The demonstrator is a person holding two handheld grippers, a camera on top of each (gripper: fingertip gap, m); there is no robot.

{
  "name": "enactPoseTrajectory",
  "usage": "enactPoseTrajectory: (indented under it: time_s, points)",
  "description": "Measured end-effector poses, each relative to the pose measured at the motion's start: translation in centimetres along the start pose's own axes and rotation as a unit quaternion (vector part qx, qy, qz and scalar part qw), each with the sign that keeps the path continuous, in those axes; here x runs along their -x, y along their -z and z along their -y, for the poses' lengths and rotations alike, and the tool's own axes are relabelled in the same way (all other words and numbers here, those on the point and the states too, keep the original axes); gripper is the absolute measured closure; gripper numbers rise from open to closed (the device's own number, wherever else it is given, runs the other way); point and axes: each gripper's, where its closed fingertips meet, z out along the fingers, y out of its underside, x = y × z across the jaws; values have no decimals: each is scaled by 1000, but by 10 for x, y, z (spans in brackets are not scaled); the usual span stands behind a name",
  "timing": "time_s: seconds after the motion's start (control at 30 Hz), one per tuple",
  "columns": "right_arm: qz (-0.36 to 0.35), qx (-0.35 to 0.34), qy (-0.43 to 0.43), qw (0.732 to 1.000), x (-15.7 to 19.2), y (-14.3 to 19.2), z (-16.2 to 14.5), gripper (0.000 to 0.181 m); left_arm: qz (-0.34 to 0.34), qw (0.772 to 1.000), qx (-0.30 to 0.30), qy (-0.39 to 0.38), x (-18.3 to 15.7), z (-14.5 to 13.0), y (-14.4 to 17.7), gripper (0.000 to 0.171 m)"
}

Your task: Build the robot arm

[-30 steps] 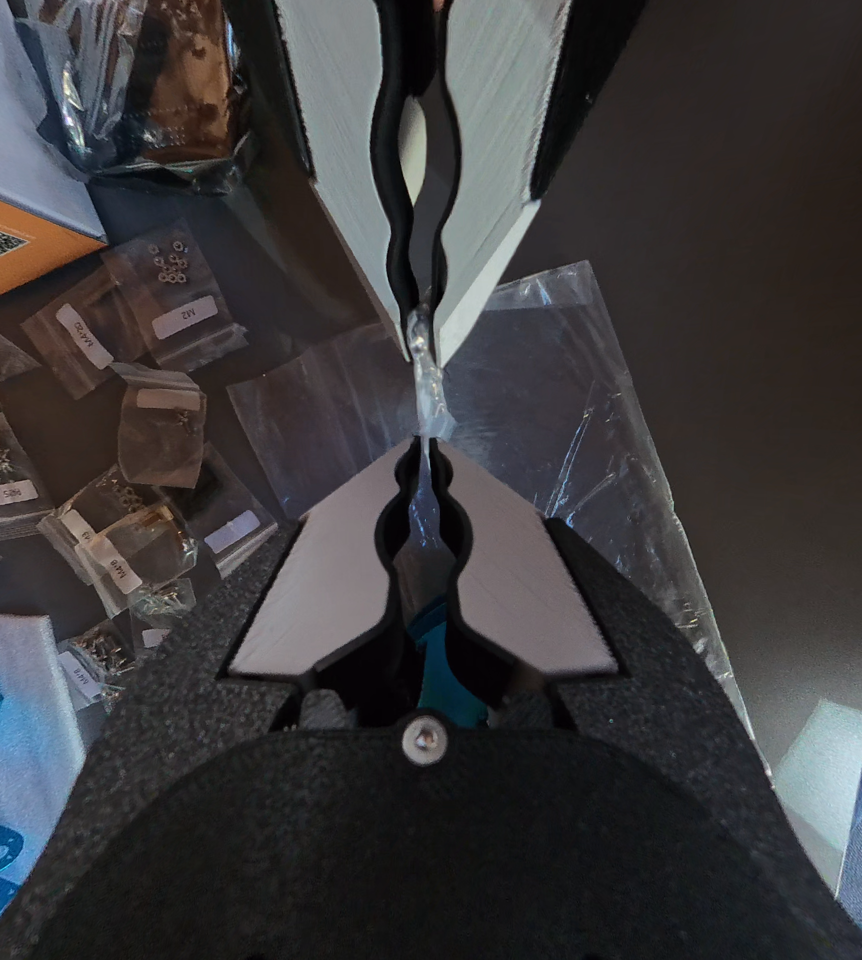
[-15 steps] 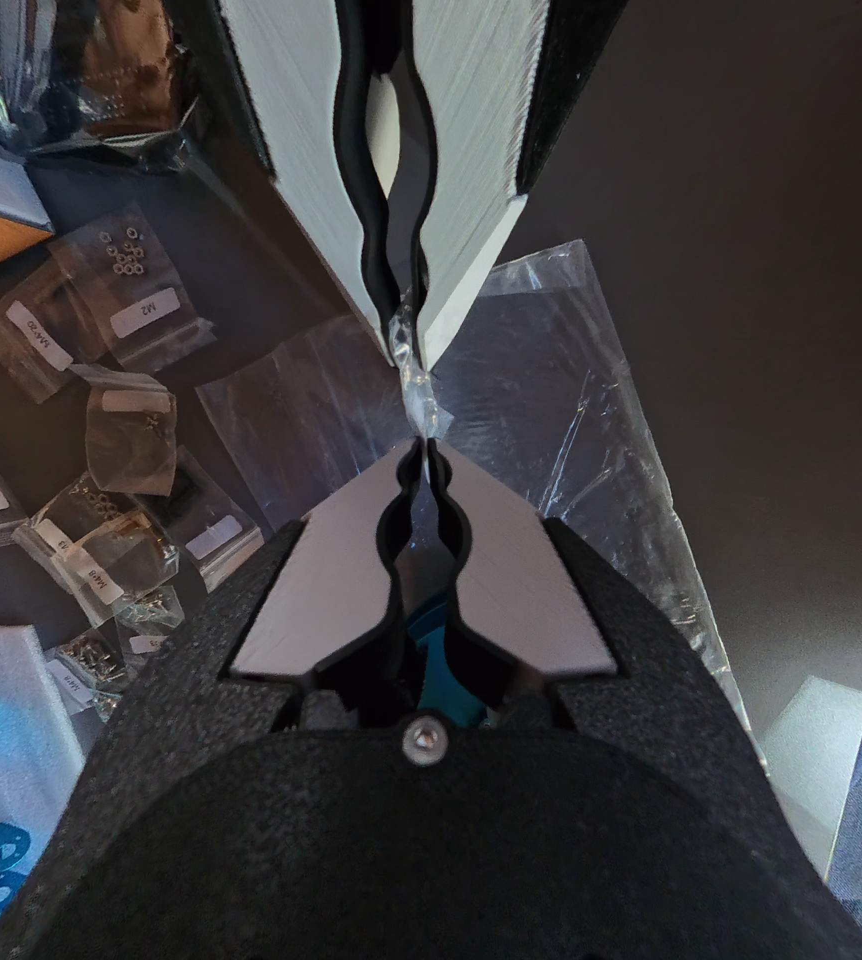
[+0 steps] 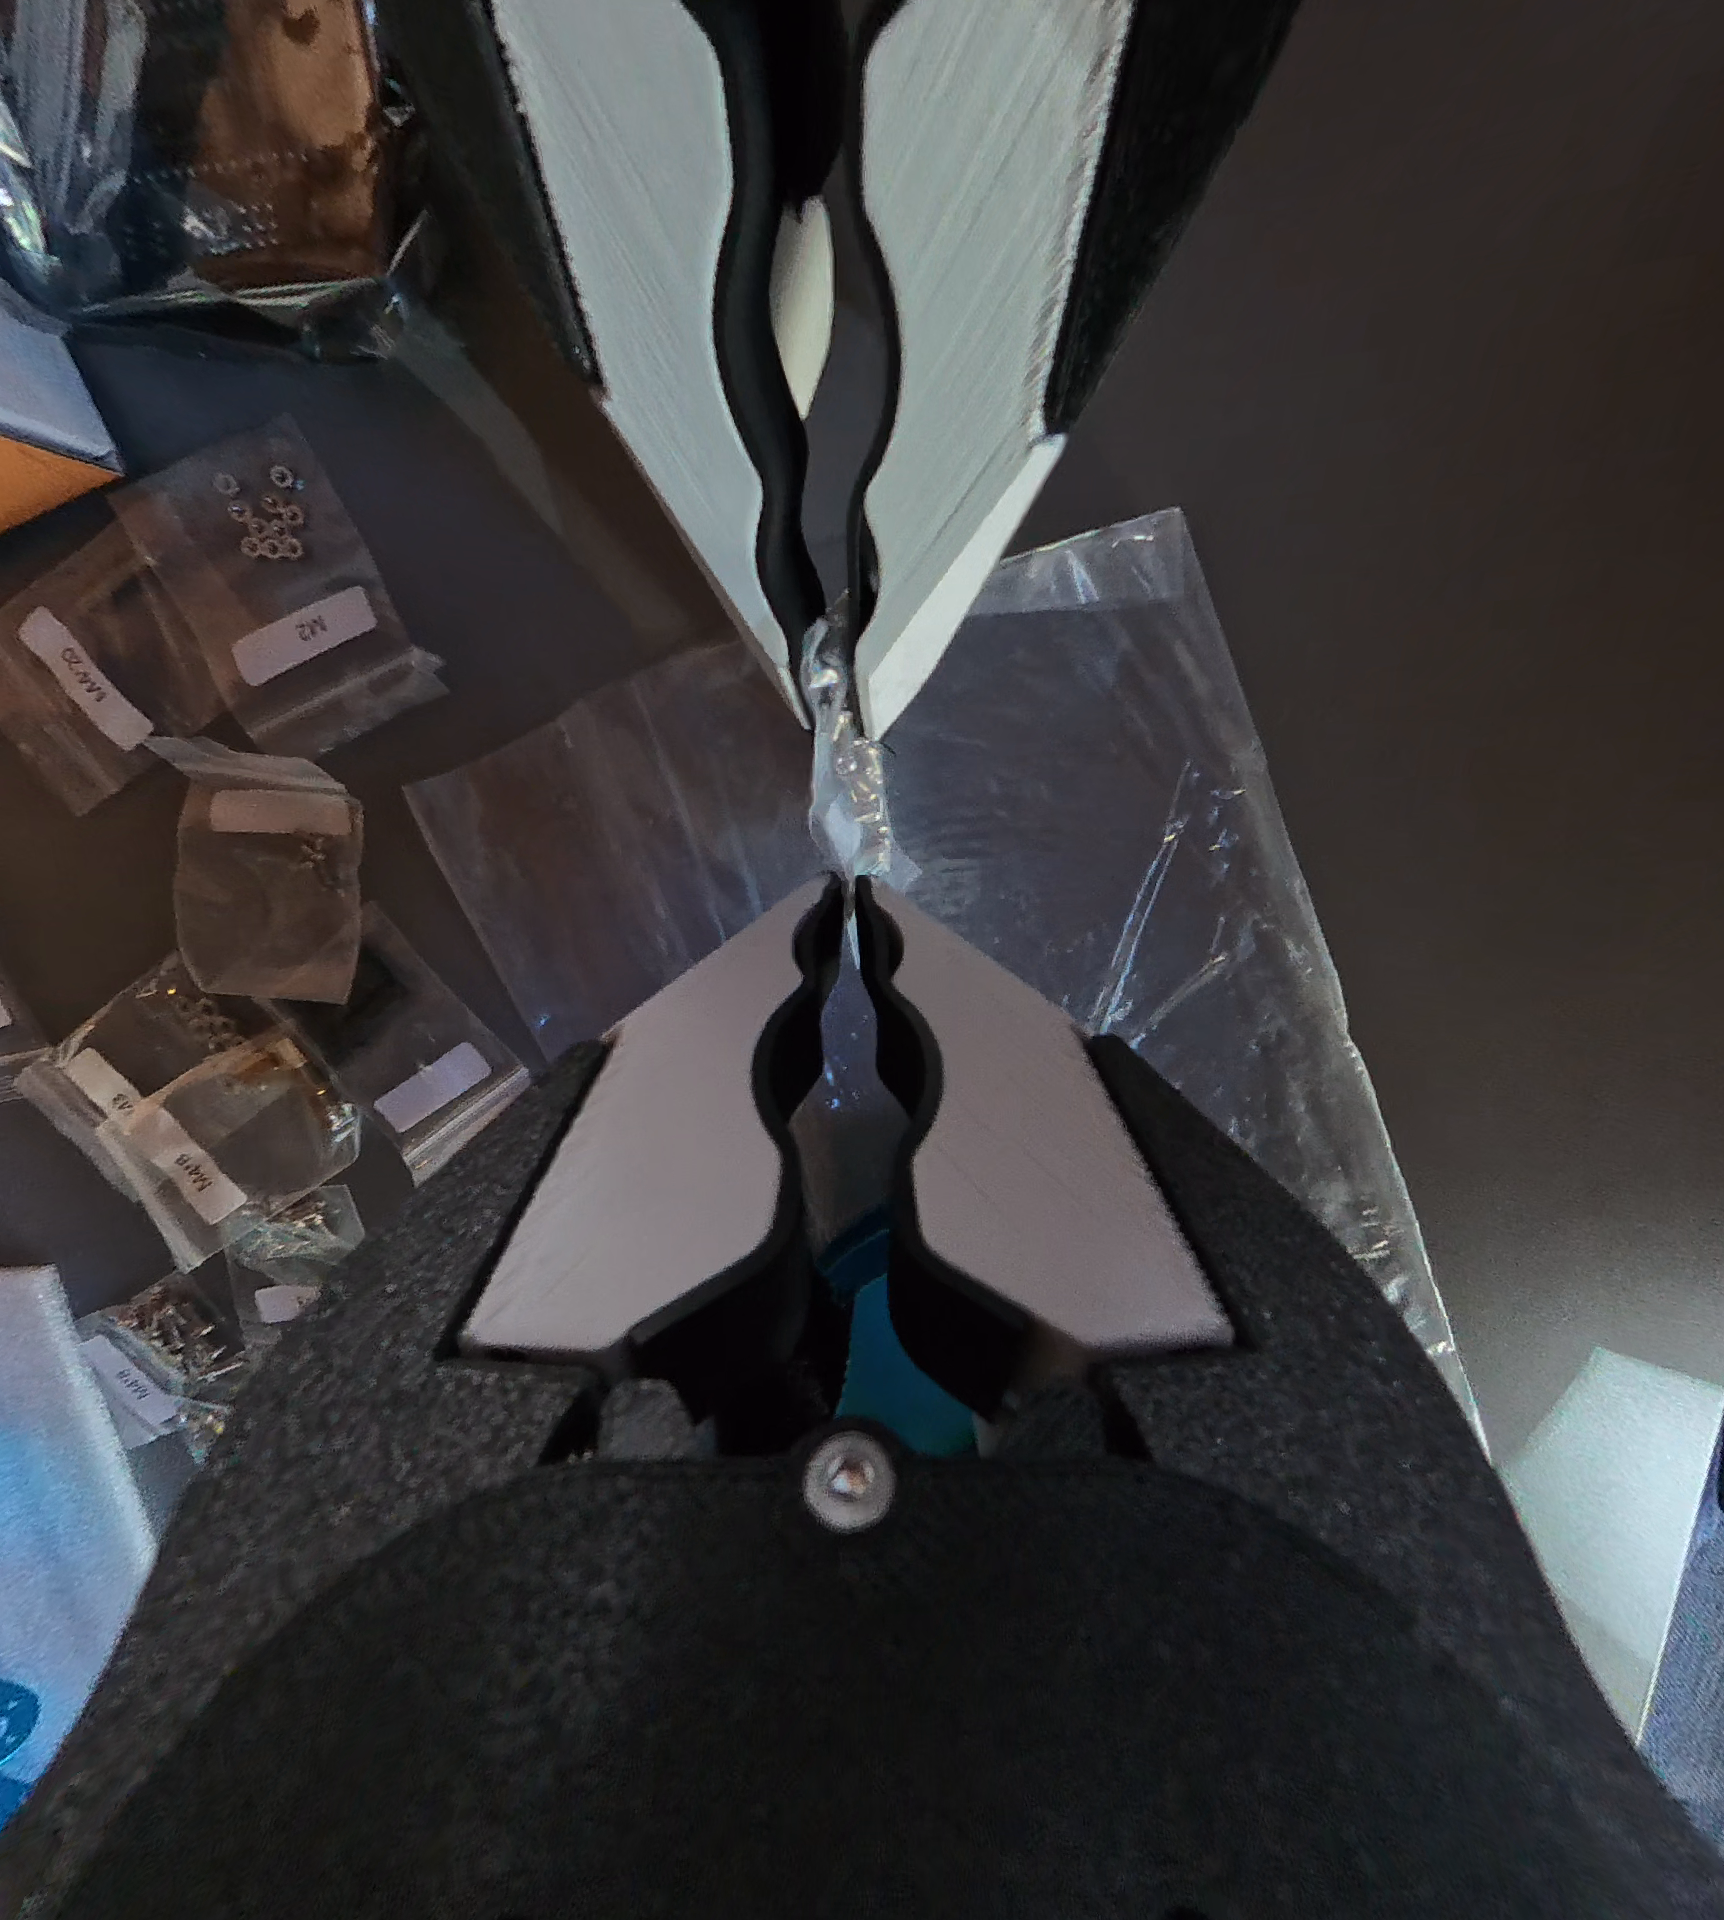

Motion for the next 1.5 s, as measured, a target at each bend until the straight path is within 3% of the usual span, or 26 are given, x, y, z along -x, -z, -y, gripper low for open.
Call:
enactPoseTrajectory:
  time_s: [0.1,0.2,0.33,0.37,0.43,0.83,1.07,1.3,1.5]
  points:
    - [-6,-11,7,1000,0,0,4,175,-4,1000,-1,-4,-2,0,1,170]
    - [14,-21,11,1000,7,-3,9,155,-15,1000,-18,-1,-6,6,4,170]
    - [18,5,12,1000,8,-12,2,154,-8,1000,-30,-4,-3,13,4,171]
    - [18,9,11,1000,8,-13,1,155,-14,999,-34,-3,-5,16,4,170]
    - [14,9,11,1000,8,-13,2,177,-12,999,-34,-7,-5,17,2,170]
    - [50,-19,-27,998,13,-8,10,176,-31,997,-62,18,-5,19,10,170]
    - [67,-14,-37,997,16,-6,7,178,-12,999,-47,11,-3,15,8,168]
    - [134,-123,-34,983,33,26,43,179,0,991,-118,56,9,13,43,158]
    - [164,-136,-58,975,37,28,46,178,-27,976,-207,59,0,21,63,157]
